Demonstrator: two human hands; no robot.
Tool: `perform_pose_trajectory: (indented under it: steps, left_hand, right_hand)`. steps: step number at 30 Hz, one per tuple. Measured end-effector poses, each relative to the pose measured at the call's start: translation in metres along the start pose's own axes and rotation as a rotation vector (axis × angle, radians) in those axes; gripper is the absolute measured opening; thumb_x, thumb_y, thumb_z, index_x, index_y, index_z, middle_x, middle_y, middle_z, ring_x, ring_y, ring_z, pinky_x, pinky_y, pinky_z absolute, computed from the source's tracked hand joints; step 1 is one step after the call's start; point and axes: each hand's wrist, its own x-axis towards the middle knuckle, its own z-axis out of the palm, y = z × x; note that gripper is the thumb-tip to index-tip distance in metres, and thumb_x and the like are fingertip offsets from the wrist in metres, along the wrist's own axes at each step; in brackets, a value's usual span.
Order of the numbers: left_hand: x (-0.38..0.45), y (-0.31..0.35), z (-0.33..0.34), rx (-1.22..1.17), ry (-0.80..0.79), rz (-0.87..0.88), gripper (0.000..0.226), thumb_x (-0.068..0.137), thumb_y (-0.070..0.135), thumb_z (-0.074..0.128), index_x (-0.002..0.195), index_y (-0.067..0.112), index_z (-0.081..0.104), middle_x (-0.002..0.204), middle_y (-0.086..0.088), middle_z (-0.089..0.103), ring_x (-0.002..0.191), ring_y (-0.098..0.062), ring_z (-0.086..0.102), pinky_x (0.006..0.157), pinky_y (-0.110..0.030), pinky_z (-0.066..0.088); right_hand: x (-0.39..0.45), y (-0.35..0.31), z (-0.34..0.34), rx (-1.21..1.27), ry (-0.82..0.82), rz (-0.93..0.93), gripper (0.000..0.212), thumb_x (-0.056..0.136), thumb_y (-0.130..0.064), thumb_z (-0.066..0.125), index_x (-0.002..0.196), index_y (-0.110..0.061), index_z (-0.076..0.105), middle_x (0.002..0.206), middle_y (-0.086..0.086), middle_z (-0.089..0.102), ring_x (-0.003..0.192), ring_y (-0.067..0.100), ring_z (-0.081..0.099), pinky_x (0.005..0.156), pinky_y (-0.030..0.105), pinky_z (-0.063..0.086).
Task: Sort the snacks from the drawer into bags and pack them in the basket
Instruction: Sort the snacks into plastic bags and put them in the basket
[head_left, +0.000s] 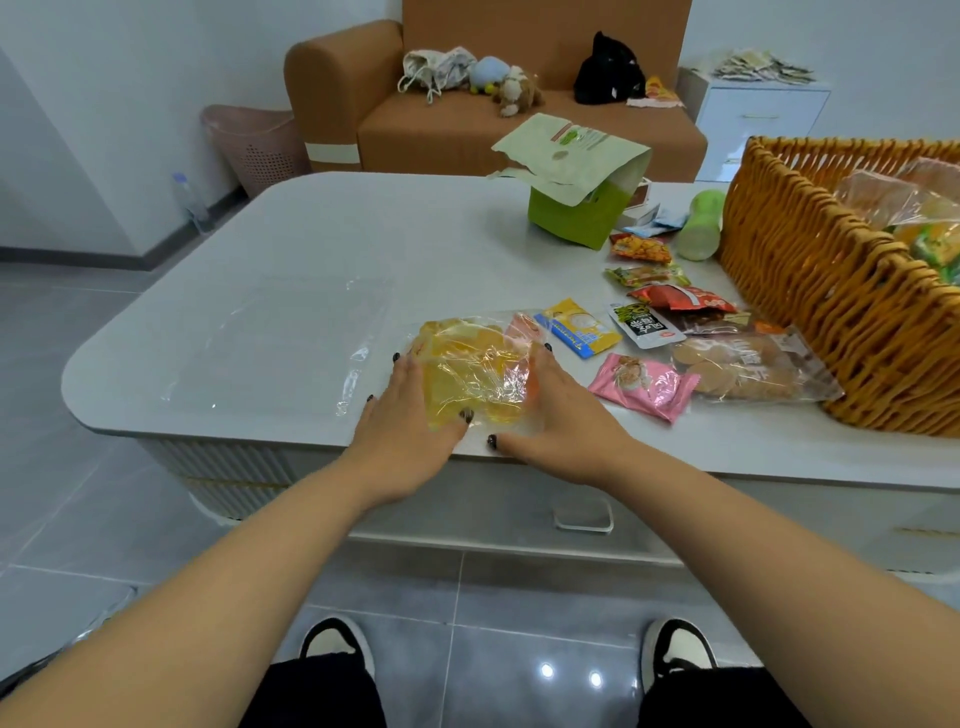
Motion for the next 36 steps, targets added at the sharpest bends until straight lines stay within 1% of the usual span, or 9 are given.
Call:
perform_pose_trajectory:
  steps: [3, 6, 9, 13, 20, 22, 28, 33, 36]
  left_hand:
    - [0.018, 0.004, -0.024, -0.574, 0.037, -0.295, 0.070, 0.083, 0.044, 0.070, 0.137, 0.010, 0.043, 0.130, -0.010, 0.052, 0.106, -0.018, 0.049, 0.086, -0.029, 0.037]
    - [0.030, 0.006, -0.038, -0.959, 0.011, -0.449, 0.038, 0.084, 0.032, 0.073, 0.107, 0.006, 0.059, 0.093, -0.010, 0.053, 0.074, -0.021, 0.052, 0.066, -0.031, 0.045]
    - [0.038, 0.014, -0.039, -0.959, -0.046, -0.552, 0.038, 0.079, 0.027, 0.079, 0.104, 0.006, 0.062, 0.072, -0.007, 0.056, 0.056, -0.016, 0.049, 0.053, -0.026, 0.041]
    - [0.047, 0.019, -0.034, -0.859, -0.109, -0.561, 0.040, 0.068, 0.032, 0.087, 0.097, 0.011, 0.069, 0.079, -0.004, 0.056, 0.059, -0.012, 0.047, 0.039, -0.017, 0.036]
    - [0.038, 0.024, -0.017, -0.846, -0.181, -0.397, 0.107, 0.050, 0.058, 0.089, 0.133, 0.009, 0.042, 0.139, -0.005, 0.047, 0.131, -0.021, 0.042, 0.098, -0.033, 0.034]
    - [0.036, 0.027, -0.013, -0.899, -0.171, -0.367, 0.126, 0.037, 0.060, 0.092, 0.140, 0.012, 0.037, 0.140, -0.005, 0.051, 0.129, -0.020, 0.049, 0.104, -0.039, 0.039]
    - [0.027, 0.025, -0.010, -1.019, -0.078, -0.379, 0.036, 0.077, 0.013, 0.080, 0.109, 0.007, 0.065, 0.094, -0.012, 0.073, 0.085, -0.027, 0.070, 0.082, -0.057, 0.057]
    - [0.023, 0.030, -0.009, -1.176, -0.029, -0.327, 0.078, 0.064, 0.018, 0.088, 0.132, 0.012, 0.050, 0.106, -0.013, 0.072, 0.081, -0.025, 0.073, 0.076, -0.059, 0.057]
    - [0.019, 0.042, -0.005, -1.265, -0.024, -0.288, 0.071, 0.068, 0.021, 0.086, 0.131, 0.013, 0.054, 0.113, -0.011, 0.072, 0.098, -0.029, 0.072, 0.083, -0.061, 0.054]
  right_hand:
    - [-0.005, 0.001, -0.013, -0.018, -0.057, -0.012, 0.092, 0.084, -0.038, 0.069, 0.152, -0.009, 0.014, 0.155, 0.003, 0.027, 0.141, 0.018, 0.028, 0.108, 0.023, 0.025]
    - [0.001, 0.002, -0.017, 0.191, 0.063, 0.062, 0.037, 0.091, -0.035, 0.061, 0.121, -0.014, 0.058, 0.107, -0.003, 0.055, 0.104, 0.017, 0.052, 0.087, 0.030, 0.039]
    - [0.017, 0.009, -0.016, 0.518, 0.235, 0.302, 0.020, 0.092, -0.020, 0.050, 0.080, -0.013, 0.065, 0.074, 0.004, 0.056, 0.073, 0.023, 0.049, 0.065, 0.033, 0.038]
    - [0.027, 0.019, -0.021, 0.788, 0.223, 0.481, 0.022, 0.085, -0.005, 0.057, 0.091, -0.019, 0.074, 0.076, 0.002, 0.066, 0.067, 0.016, 0.053, 0.071, 0.032, 0.047]
    - [0.021, 0.026, -0.025, 0.928, 0.168, 0.499, 0.020, 0.082, 0.004, 0.062, 0.095, -0.005, 0.074, 0.074, 0.011, 0.064, 0.061, 0.016, 0.050, 0.067, 0.030, 0.044]
    - [0.020, 0.025, -0.024, 0.956, 0.185, 0.498, 0.020, 0.082, 0.005, 0.061, 0.094, -0.003, 0.074, 0.078, 0.013, 0.065, 0.066, 0.018, 0.051, 0.068, 0.030, 0.044]
    - [0.016, 0.017, -0.033, 1.343, 0.326, 0.599, 0.015, 0.087, 0.007, 0.054, 0.095, 0.001, 0.066, 0.079, 0.009, 0.059, 0.066, 0.014, 0.054, 0.050, 0.016, 0.044]
    - [0.006, 0.014, -0.038, 1.355, 0.556, 0.708, 0.049, 0.077, -0.023, 0.075, 0.119, -0.005, 0.059, 0.099, 0.010, 0.053, 0.067, 0.016, 0.045, 0.060, 0.028, 0.043]
    - [-0.010, 0.000, -0.028, 1.438, 0.476, 0.720, 0.055, 0.082, -0.025, 0.074, 0.116, -0.001, 0.038, 0.114, 0.007, 0.050, 0.097, 0.018, 0.047, 0.089, 0.030, 0.040]
